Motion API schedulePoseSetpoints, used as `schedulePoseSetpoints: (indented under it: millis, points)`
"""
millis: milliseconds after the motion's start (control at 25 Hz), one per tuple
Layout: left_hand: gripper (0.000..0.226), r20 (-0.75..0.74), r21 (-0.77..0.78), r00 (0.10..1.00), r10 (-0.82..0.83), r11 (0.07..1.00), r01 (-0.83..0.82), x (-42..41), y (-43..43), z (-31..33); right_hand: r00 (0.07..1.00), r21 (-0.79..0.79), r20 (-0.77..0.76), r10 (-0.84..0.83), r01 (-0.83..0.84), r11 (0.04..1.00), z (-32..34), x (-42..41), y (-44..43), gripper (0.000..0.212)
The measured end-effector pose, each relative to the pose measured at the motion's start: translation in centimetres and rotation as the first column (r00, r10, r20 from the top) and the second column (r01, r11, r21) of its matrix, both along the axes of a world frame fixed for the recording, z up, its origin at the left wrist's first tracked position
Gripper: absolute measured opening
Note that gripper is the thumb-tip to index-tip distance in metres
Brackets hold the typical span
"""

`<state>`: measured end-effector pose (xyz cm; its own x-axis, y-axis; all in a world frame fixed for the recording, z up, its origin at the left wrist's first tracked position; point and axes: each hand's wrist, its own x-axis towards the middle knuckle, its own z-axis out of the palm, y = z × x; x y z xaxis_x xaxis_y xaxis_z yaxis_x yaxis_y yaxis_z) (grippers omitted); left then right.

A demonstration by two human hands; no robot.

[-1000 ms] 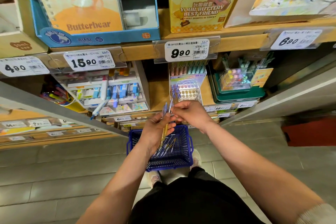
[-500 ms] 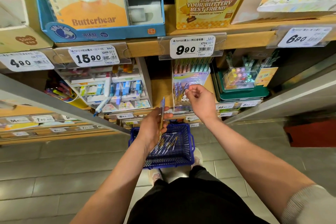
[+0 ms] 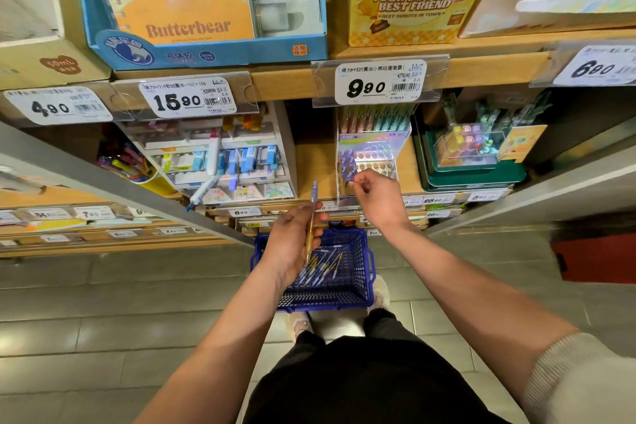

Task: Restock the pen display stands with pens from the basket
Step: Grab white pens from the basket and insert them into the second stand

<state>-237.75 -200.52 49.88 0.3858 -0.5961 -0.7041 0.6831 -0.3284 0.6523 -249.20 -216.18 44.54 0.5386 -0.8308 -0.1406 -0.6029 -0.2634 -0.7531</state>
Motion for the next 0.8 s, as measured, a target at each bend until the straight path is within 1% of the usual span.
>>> schedulePoseSetpoints:
  millis: [120, 320, 400, 560, 640, 680, 720, 760, 800]
  points:
    - [0.019, 0.021, -0.004, 1.0, 0.012, 1.0, -0.012, 0.0, 0.1, 0.2, 0.996, 0.028, -0.089, 0.014, -0.011, 1.0, -0.8, 0.5, -0.1, 0.006]
    - [0.01, -0.031, -0.029, 0.998, 0.056, 0.998, -0.057, 0.2, 0.2, 0.4, 0.997, 0.039, -0.074, 0.001, 0.002, 0.999, -1.4, 1.0, -0.1, 0.006]
    - [0.01, -0.044, -0.051, 0.997, 0.057, 0.997, -0.06, 0.0, 0.2, 0.4, 0.995, 0.055, -0.095, -0.002, 0.007, 0.998, -1.6, 1.0, -0.1, 0.007]
    - [0.013, 0.002, -0.075, 1.0, 0.014, 0.997, -0.014, -0.6, 0.3, 0.0, 0.983, 0.145, -0.183, -0.018, 0.046, 0.988, -2.1, 0.2, 0.1, 0.009]
    - [0.012, 0.016, -0.074, 1.0, 0.01, 0.997, -0.009, -0.9, 0.1, -0.2, 0.981, 0.214, -0.194, -0.021, 0.063, 0.975, -1.8, -0.6, 0.2, 0.01]
    - [0.012, 0.02, -0.073, 1.0, 0.006, 0.997, -0.004, -1.0, -0.1, -0.3, 0.984, 0.26, -0.176, -0.002, 0.048, 0.964, -1.3, -1.1, 0.3, 0.013]
    - [0.012, 0.027, -0.066, 1.0, -0.005, 0.998, 0.006, -1.3, -0.3, -0.4, 0.992, 0.331, -0.128, 0.013, 0.031, 0.943, -0.9, -1.6, 0.5, 0.014]
    - [0.012, 0.04, -0.054, 0.999, -0.022, 0.998, 0.024, -1.6, -0.5, -0.6, 0.999, 0.431, -0.046, -0.002, 0.022, 0.902, -0.3, -2.1, 0.8, 0.01]
    - [0.011, 0.058, -0.039, 0.997, -0.041, 0.998, 0.044, -1.9, -0.7, -0.8, 0.996, 0.557, 0.07, -0.059, 0.01, 0.83, 0.4, -2.6, 1.1, 0.004]
